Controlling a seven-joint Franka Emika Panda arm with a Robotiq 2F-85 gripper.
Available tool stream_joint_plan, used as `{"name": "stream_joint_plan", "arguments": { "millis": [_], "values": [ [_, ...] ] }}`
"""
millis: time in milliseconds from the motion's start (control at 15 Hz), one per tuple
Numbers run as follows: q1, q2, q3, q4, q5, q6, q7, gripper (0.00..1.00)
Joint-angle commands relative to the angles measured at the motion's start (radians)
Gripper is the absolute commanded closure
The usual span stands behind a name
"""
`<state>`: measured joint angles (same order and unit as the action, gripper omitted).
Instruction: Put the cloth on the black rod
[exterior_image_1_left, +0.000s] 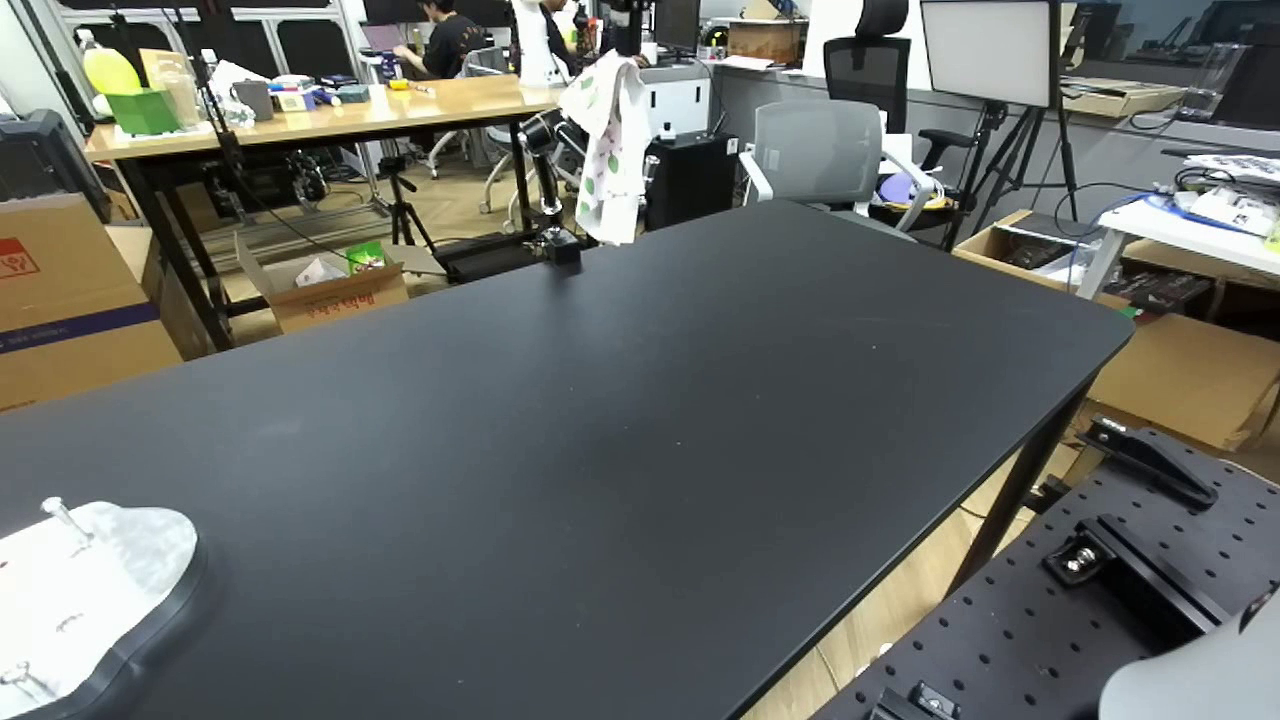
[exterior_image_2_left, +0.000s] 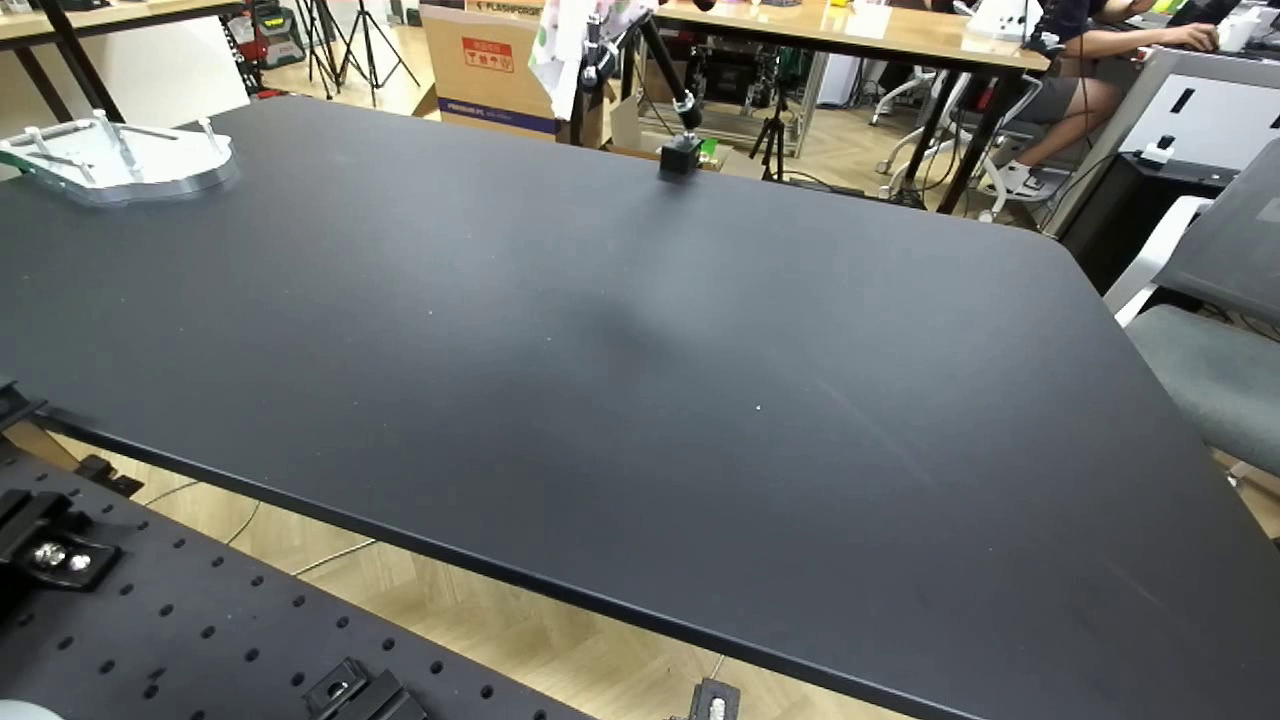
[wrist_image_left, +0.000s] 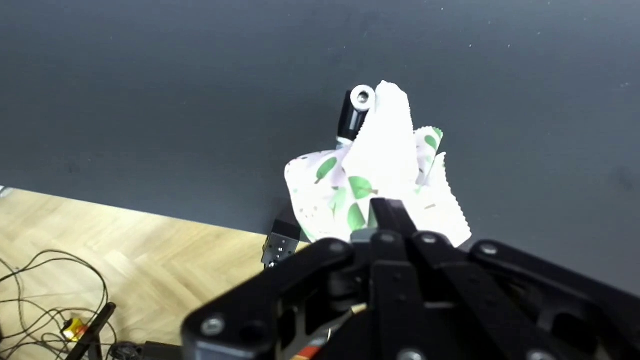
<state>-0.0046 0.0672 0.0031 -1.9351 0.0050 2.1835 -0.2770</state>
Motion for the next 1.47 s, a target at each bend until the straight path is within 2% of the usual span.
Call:
{"name": "stream_joint_plan", "arguments": {
  "millis": [0, 533, 1400],
  "values": [
    [-0.007, 0.011, -0.004, 0.006, -0.002, -0.036, 0.013, 1.00],
    [-0.018, -0.032, -0.009, -0.072, -0.002, -0.061, 0.015, 1.00],
    [-0.056, -0.054, -0.054, -0.192, -0.007, 0.014, 0.034, 1.00]
  ]
}}
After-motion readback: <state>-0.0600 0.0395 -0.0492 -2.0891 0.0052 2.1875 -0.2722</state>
